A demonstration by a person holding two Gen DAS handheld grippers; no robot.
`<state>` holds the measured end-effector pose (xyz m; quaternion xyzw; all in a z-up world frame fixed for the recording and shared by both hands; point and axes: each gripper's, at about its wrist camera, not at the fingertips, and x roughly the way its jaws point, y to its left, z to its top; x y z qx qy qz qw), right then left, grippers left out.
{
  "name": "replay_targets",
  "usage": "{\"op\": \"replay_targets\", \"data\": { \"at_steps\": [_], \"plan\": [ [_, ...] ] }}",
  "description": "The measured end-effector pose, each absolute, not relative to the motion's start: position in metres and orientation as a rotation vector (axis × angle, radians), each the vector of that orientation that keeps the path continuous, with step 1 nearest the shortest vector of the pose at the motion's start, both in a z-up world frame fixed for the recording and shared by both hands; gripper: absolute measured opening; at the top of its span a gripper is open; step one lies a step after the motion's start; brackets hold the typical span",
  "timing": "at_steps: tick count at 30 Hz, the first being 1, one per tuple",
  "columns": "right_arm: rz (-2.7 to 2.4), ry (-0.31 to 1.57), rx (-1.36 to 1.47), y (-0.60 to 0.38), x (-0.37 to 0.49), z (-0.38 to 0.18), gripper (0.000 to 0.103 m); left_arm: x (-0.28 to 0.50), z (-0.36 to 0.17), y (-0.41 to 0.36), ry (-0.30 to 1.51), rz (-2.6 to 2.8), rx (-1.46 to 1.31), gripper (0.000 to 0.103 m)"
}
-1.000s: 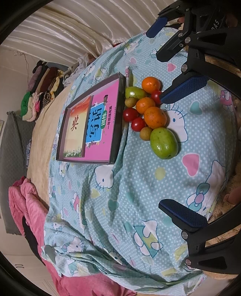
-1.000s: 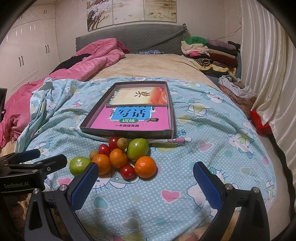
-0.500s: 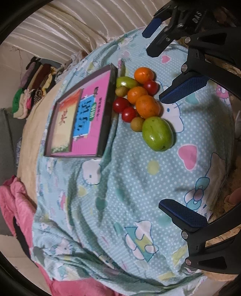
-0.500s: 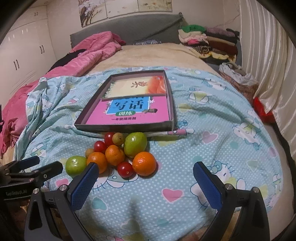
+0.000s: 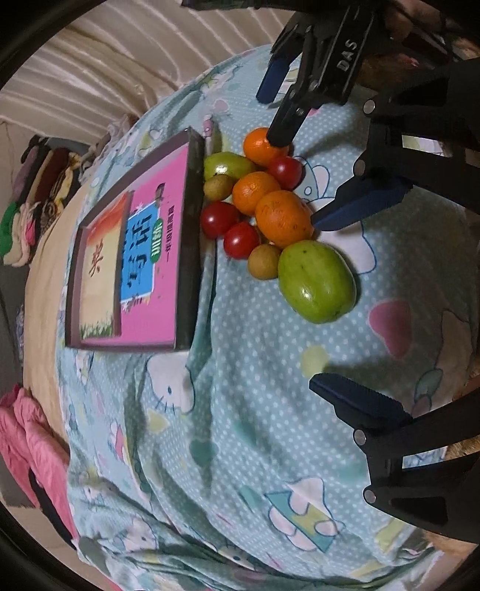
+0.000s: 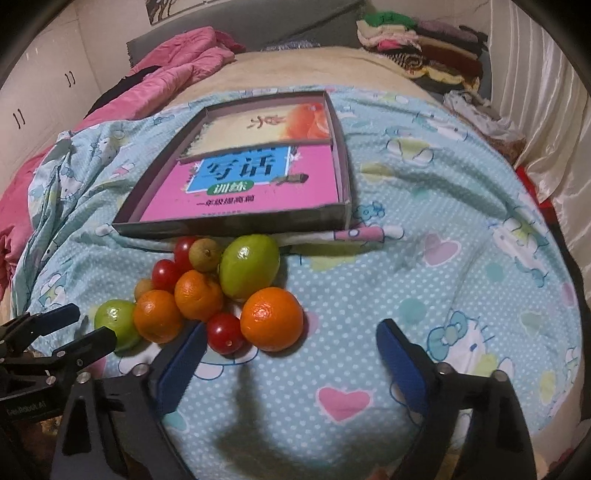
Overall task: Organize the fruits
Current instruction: 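Grasp the large green guava with the left tool while the right tool grasps an orange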
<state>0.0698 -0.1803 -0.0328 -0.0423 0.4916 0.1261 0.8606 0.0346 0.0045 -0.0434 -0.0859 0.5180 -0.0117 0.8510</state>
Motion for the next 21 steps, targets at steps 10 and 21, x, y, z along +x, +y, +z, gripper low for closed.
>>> {"op": "replay_targets", "data": {
  "at_steps": [10, 21],
  "plan": [
    [0.306, 1.067, -0.044, -0.179, 0.083, -0.046, 0.06, 0.044, -0.053, -0.005, 1.125, -0.047, -0.141, 0.069],
    [0.381, 1.114, 0.073, -0.186, 0.093, -0.054, 0.04, 0.05, -0.058, -0.005, 1.132, -0.06, -0.15, 0.06]
  ]
}}
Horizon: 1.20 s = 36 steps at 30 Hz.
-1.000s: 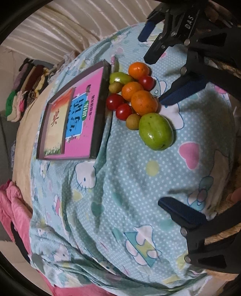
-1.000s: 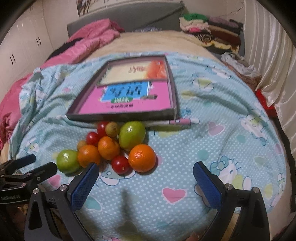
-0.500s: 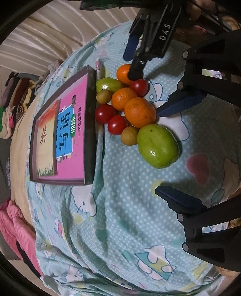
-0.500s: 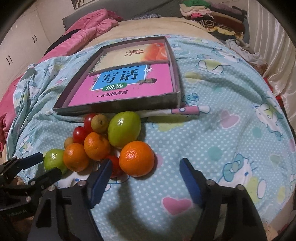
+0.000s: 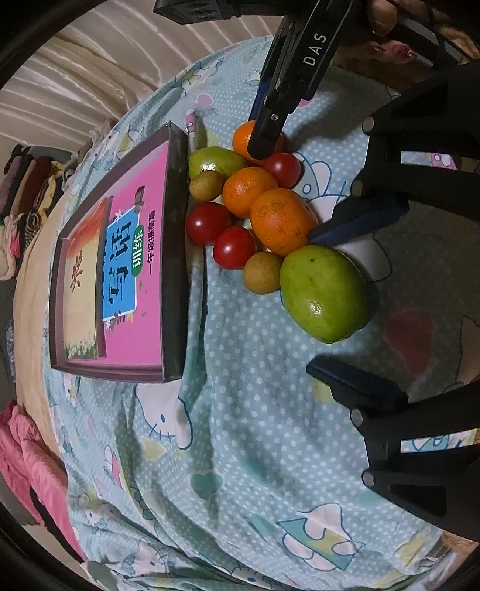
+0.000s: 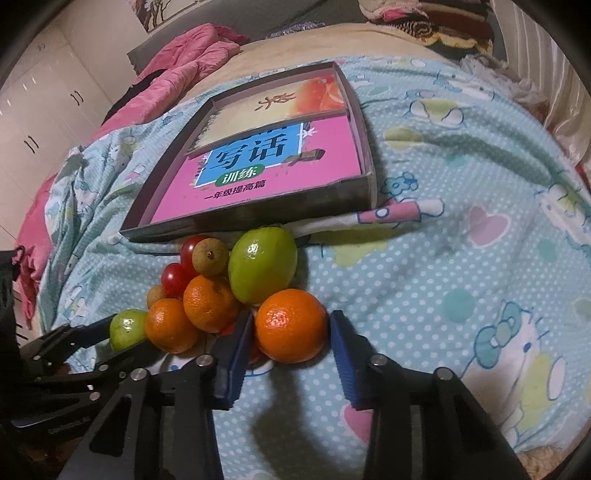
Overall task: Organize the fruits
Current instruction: 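Grasp the large green guava with the left tool while the right tool grasps an orange, then carry the guava with the left tool onto the tray while the right tool carries the orange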
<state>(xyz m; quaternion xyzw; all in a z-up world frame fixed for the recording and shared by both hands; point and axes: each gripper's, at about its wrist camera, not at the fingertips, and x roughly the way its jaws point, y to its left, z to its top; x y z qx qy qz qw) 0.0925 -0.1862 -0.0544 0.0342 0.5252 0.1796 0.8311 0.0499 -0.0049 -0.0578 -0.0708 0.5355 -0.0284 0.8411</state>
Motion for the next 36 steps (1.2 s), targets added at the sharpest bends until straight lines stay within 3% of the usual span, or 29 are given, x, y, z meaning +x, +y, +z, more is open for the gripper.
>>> {"op": "replay_targets", "data": {
  "at_steps": [1, 36],
  "plan": [
    [0.383, 1.115, 0.079, -0.187, 0.093, -0.055, 0.04, 0.051, -0.058, -0.006, 1.131, -0.073, -0.154, 0.054],
    [0.376, 0.809, 0.056, -0.193, 0.106, 0.006, 0.039, 0.074, -0.003, 0.023, 0.943, -0.006, -0.224, 0.053]
  ]
}}
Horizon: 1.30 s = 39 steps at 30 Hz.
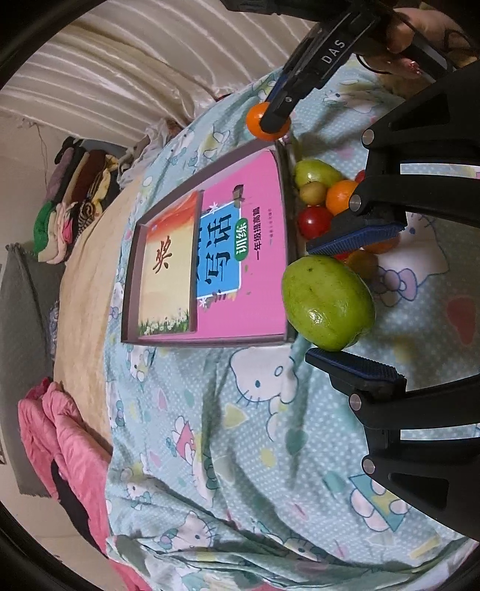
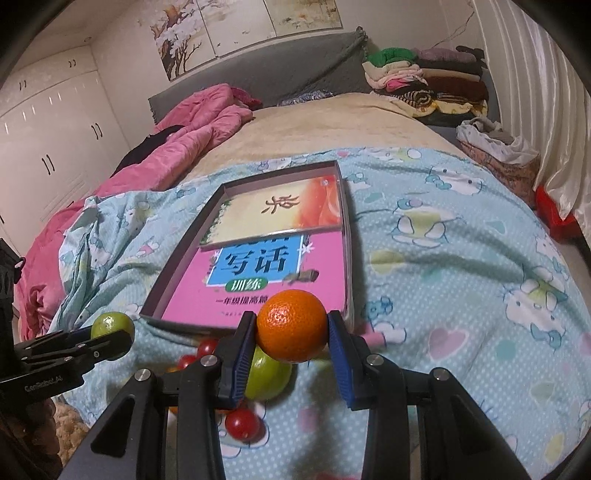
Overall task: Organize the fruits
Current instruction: 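Carry the guava with the left tool onto the tray while the right tool carries the orange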
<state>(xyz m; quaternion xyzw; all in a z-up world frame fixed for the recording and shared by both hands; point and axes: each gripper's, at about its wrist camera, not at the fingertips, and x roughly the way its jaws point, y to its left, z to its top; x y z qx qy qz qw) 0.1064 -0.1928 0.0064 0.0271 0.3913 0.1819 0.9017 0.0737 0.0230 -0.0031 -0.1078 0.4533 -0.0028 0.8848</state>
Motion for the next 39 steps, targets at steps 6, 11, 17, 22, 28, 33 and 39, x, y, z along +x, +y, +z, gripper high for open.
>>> {"op": "replay_targets", "data": {
  "at_steps": [6, 11, 17, 22, 28, 33, 39],
  "plan": [
    [0.384, 0.786, 0.042, -0.189, 0.117, 0.01, 0.039, 0.082, -0.003, 0.016, 0.935, -0.001, -0.205, 0.053],
    [0.388, 0.771, 0.023, -0.184, 0.126, 0.011, 0.039, 0.093, -0.005, 0.01, 0.933, -0.004, -0.19, 0.053],
    [0.392, 0.78, 0.011, -0.182, 0.135, 0.006, 0.039, 0.103, -0.006, 0.004, 0.927, 0.002, -0.173, 0.053],
    [0.4, 0.789, 0.002, -0.181, 0.138, 0.002, 0.039, 0.11, -0.007, 0.004, 0.923, 0.007, -0.173, 0.053],
    [0.41, 0.814, -0.057, -0.172, 0.143, -0.007, 0.039, 0.126, -0.011, 0.004, 0.915, 0.009, -0.17, 0.053],
    [0.411, 0.829, -0.113, -0.164, 0.147, -0.015, 0.039, 0.134, -0.018, 0.0, 0.919, 0.006, -0.16, 0.053],
    [0.411, 0.839, -0.152, -0.159, 0.15, -0.023, 0.039, 0.138, -0.025, -0.001, 0.925, 0.006, -0.139, 0.053]
  ]
}}
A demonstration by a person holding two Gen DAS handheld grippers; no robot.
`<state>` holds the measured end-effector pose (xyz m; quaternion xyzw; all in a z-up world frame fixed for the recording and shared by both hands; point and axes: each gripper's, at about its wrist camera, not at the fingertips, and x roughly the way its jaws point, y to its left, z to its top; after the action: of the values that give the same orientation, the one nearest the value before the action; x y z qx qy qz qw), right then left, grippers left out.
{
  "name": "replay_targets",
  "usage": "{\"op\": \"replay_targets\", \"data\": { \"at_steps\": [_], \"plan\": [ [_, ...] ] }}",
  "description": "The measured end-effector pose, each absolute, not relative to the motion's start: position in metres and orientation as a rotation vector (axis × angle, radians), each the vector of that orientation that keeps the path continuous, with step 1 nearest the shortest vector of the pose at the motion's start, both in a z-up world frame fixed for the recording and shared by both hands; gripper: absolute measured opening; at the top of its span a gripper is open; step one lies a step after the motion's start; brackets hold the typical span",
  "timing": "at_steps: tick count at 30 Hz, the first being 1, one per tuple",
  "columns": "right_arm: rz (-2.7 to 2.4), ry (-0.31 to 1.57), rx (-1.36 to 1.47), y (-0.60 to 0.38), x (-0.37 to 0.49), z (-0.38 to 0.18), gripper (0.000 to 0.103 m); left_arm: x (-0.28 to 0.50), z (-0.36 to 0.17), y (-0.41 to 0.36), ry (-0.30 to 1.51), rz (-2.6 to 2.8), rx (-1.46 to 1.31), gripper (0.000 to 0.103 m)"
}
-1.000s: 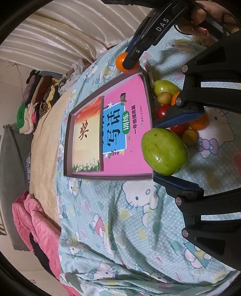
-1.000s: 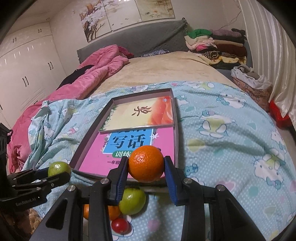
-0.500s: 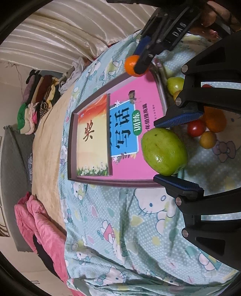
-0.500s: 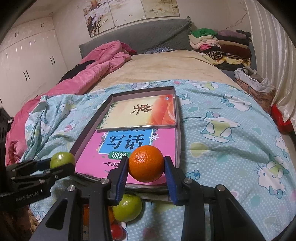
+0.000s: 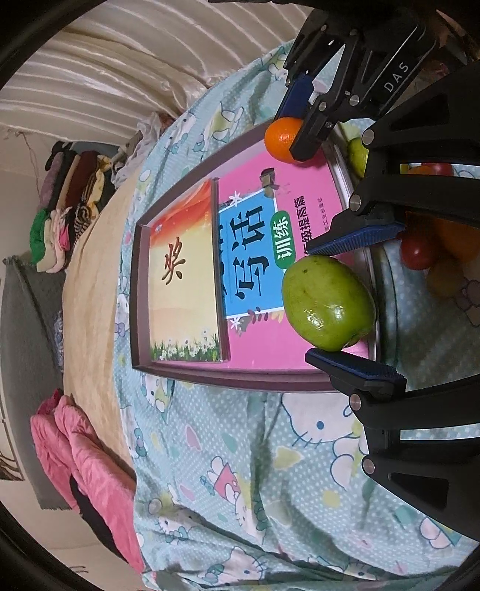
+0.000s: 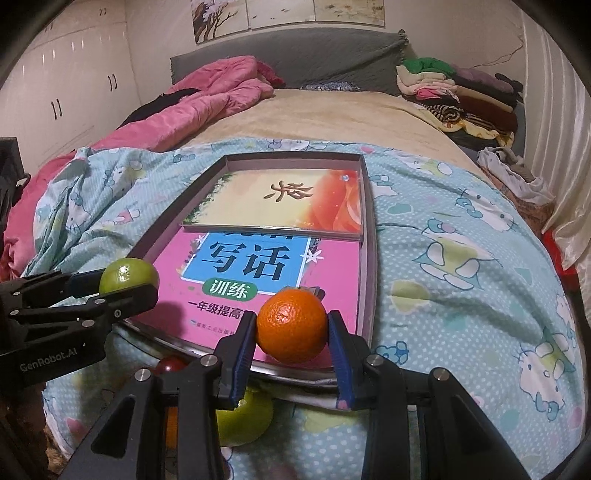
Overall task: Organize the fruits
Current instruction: 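Carry the guava with the left tool onto the tray while the right tool carries the orange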
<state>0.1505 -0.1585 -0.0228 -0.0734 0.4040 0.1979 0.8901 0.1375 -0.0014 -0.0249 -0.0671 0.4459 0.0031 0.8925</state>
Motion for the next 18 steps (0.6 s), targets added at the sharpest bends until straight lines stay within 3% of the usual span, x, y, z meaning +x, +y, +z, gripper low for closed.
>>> {"op": "replay_targets", "data": {
  "at_steps": [18],
  "plan": [
    [0.402, 0.852, -0.163, -0.158, 0.155, -0.031, 0.039, 0.143, -0.039, 0.0, 0.961, 0.011, -0.129, 0.053]
  ]
}}
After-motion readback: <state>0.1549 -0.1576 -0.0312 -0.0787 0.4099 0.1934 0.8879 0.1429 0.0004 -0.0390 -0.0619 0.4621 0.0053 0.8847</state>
